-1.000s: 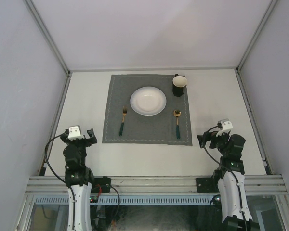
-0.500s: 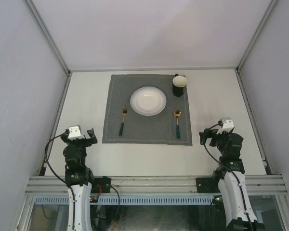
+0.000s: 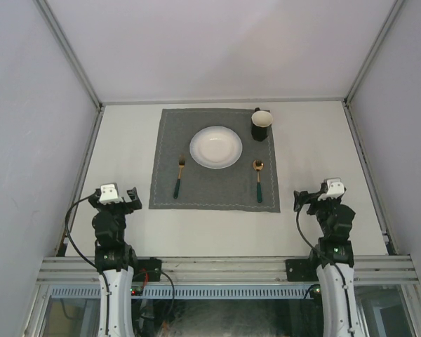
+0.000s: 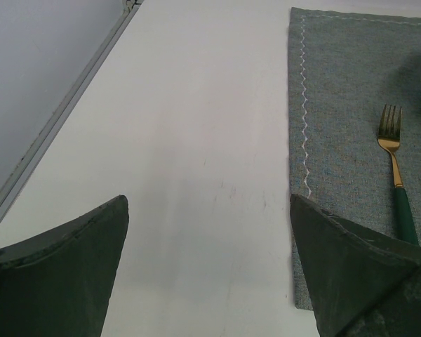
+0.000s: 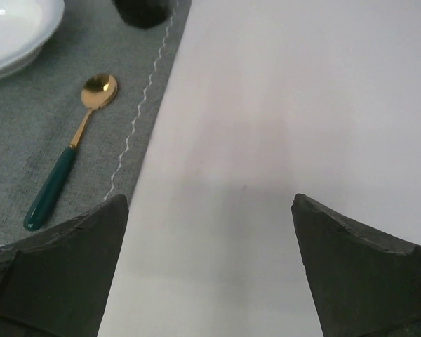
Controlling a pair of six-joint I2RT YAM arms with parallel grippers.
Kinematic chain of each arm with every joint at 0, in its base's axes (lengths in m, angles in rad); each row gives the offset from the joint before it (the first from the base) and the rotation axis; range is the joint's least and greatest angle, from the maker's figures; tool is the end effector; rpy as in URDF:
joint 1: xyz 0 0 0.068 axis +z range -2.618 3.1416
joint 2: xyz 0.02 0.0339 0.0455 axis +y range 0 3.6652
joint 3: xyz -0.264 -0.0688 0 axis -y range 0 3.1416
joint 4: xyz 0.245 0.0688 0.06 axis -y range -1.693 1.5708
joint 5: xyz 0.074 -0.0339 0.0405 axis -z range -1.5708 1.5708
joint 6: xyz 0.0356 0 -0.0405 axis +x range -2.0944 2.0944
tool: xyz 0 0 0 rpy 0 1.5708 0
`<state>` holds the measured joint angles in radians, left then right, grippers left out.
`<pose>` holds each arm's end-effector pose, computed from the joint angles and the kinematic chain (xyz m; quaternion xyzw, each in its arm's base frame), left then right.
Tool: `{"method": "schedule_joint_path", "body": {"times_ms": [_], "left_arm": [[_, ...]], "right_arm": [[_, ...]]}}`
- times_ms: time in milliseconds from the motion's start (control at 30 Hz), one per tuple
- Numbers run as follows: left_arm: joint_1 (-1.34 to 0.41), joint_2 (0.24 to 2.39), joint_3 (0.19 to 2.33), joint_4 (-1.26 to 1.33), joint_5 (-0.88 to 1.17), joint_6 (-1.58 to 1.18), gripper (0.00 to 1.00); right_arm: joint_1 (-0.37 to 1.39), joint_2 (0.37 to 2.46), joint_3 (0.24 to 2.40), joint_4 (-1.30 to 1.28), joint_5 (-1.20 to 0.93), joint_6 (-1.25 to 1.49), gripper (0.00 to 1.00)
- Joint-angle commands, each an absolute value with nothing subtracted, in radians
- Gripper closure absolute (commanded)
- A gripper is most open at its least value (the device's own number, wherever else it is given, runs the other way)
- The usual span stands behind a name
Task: Set the dinner table for one person
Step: Reset both arms
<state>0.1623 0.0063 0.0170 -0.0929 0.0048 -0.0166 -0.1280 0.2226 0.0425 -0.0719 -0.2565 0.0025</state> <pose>0.1082 0.0175 0.1688 -0.0641 0.7328 0.0475 0.6758 0.1195 -0.0063 0.1599 -0.0271 0.7873 0.0628 0.6128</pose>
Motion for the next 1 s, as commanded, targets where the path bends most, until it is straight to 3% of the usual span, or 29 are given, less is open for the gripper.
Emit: {"method": "schedule_joint_path", "body": {"times_ms": [0, 133, 267, 967], "left_arm": [[0.17, -0.154, -0.08, -0.071, 0.017, -0.017, 0.0], [0.166, -0.15, -0.08, -0.069, 0.012, -0.016, 0.0], [0.165, -0.146, -0.078, -0.068, 0.012, -0.017, 0.0], [0.166, -0.144, -0.079, -0.066, 0.01, -0.017, 0.0]], "right_arm": [[-0.158, -0.06, -0.037, -0.154, -0.326, 0.002, 0.0], [-0.193, 0.004, -0.026, -0.141, -0.439, -0.028, 0.0], [-0.199, -0.078, -0.035, -0.179, -0.426, -0.017, 0.0], [-0.201, -0.053, -0.031, -0.168, -0.433, -0.015, 0.0]]}}
